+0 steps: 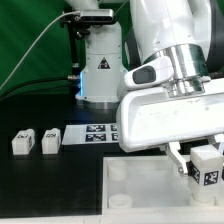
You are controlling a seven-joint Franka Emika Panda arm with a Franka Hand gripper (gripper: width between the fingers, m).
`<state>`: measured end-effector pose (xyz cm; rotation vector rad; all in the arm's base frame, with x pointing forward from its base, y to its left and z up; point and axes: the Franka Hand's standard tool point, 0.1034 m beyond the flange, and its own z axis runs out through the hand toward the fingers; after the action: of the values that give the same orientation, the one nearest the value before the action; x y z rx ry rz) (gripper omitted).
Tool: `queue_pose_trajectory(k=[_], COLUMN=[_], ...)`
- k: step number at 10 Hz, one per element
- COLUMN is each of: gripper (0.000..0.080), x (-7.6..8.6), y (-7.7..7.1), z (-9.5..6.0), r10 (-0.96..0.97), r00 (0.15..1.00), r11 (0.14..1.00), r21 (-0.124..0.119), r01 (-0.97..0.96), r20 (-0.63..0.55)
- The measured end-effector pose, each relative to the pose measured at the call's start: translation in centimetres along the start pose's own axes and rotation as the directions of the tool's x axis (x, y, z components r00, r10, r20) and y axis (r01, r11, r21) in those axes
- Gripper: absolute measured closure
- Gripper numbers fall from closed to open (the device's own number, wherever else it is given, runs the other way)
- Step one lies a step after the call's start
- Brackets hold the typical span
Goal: Assemble one leg
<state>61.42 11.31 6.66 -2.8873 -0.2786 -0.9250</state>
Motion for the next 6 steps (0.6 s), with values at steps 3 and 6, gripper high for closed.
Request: queue_pose_trajectory(k=[3,6], gripper=[0.0511,0.0296], x=[0.0,-0.36], y=[0.02,-0.05], z=[-0.01,0.2], r10=[0.0,0.001], r00=[1.0,0.999], r11=[1.0,1.0], r21=[0.003,0.008], r01=[0.0,-0.001], r20=[0.016,0.039])
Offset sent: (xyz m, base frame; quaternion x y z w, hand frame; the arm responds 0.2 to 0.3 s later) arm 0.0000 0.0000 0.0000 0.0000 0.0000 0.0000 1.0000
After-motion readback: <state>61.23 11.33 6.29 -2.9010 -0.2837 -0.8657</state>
